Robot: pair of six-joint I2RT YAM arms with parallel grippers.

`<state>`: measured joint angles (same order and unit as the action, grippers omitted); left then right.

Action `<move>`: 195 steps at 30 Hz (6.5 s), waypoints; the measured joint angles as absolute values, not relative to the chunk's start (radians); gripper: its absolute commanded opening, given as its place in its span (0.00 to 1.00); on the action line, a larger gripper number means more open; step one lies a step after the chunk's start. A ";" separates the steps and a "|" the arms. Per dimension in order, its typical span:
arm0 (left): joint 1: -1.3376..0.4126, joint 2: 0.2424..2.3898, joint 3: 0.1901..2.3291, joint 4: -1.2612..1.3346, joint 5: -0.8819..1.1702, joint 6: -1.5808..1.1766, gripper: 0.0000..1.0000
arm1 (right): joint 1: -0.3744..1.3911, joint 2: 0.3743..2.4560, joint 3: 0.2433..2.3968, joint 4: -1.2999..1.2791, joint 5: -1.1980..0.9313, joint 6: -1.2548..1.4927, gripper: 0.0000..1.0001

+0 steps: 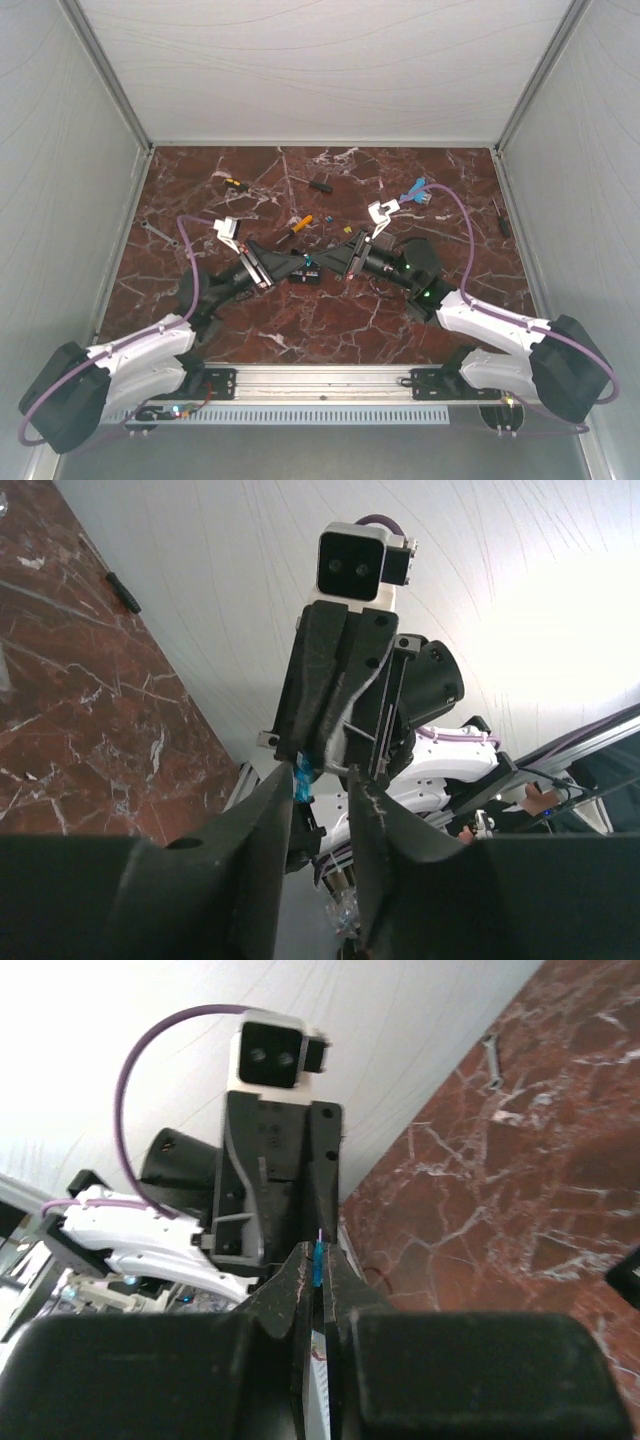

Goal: Snap on the fuse box
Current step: Pick up the fuse from the center of the board, then move the fuse box base at the center of the board, then install the fuse at the fuse box base.

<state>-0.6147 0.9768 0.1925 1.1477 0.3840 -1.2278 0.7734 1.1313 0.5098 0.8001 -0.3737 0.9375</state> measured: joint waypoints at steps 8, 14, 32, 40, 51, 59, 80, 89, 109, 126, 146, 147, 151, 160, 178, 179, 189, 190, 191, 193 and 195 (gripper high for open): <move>-0.618 0.831 0.236 0.737 0.282 -1.000 0.54 | 0.643 1.048 0.514 0.508 -0.409 0.807 0.00; -0.598 0.913 0.395 0.389 0.194 -0.779 0.59 | 0.569 1.017 0.564 0.224 -0.405 0.658 0.00; -0.420 1.461 0.655 0.117 0.293 -0.486 0.32 | 0.546 1.078 0.653 -0.095 -0.315 0.408 0.00; -0.420 1.532 0.705 0.052 0.286 -0.418 0.29 | 0.604 1.111 0.678 -0.095 -0.274 0.377 0.00; -0.433 1.594 0.768 -0.001 0.283 -0.310 0.13 | 0.625 1.128 0.684 -0.096 -0.222 0.356 0.00; -0.519 1.592 0.781 -0.032 0.313 -0.155 0.10 | 0.638 1.131 0.652 -0.094 -0.197 0.352 0.00; -0.587 1.525 0.806 -0.065 0.180 -0.101 0.62 | 0.696 1.131 0.634 -0.101 -0.101 0.318 0.00; -0.599 1.414 0.678 -0.025 0.180 -0.255 0.66 | 0.747 1.139 0.635 -0.101 -0.056 0.290 0.00; -0.551 1.446 0.646 -0.035 0.119 -0.316 0.66 | 0.849 1.330 0.819 -0.192 0.003 0.217 0.00; -0.527 1.385 0.605 0.029 0.252 -0.363 0.76 | 0.850 1.474 0.946 -0.294 0.026 0.169 0.00; -0.544 1.477 0.631 -0.013 0.125 -0.376 0.70 | 0.850 1.514 0.970 -0.304 0.009 0.143 0.00; -0.543 1.482 0.638 -0.015 0.120 -0.376 0.70 | 0.850 1.522 0.977 -0.308 0.007 0.142 0.00; -0.537 1.507 0.666 -0.017 0.098 -0.374 0.73 | 0.850 1.558 1.018 -0.328 0.001 0.134 0.00; -0.484 1.522 0.688 0.019 0.150 -0.376 0.79 | 0.850 1.665 1.158 -0.393 0.000 0.110 0.00; -0.247 1.299 0.329 0.351 0.537 -0.653 0.86 | 0.850 1.900 1.406 -0.559 -0.036 0.004 0.00; -0.247 1.299 0.324 0.364 0.552 -0.662 0.85 | 0.850 1.910 1.418 -0.565 -0.039 -0.001 0.00; -0.247 1.349 0.317 0.479 0.646 -0.727 0.64 | 0.850 1.967 1.494 -0.617 -0.056 -0.062 0.00; -0.247 1.356 0.313 0.490 0.652 -0.736 0.62 | 0.850 1.972 1.501 -0.622 -0.058 -0.068 0.00; -0.247 1.362 0.309 0.501 0.659 -0.743 0.60 | 0.850 1.975 1.507 -0.627 -0.060 -0.074 0.00; -0.252 1.373 0.298 0.523 0.670 -0.760 0.57 | 0.850 1.978 1.511 -0.634 -0.063 -0.087 0.00; -0.265 1.387 0.292 0.537 0.674 -0.776 0.54 | 0.850 1.978 1.515 -0.645 -0.065 -0.093 0.00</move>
<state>-0.2646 1.3869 0.2916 0.5373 0.6739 -0.7761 0.8501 1.9778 1.5146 -0.6445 -0.0650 -0.0933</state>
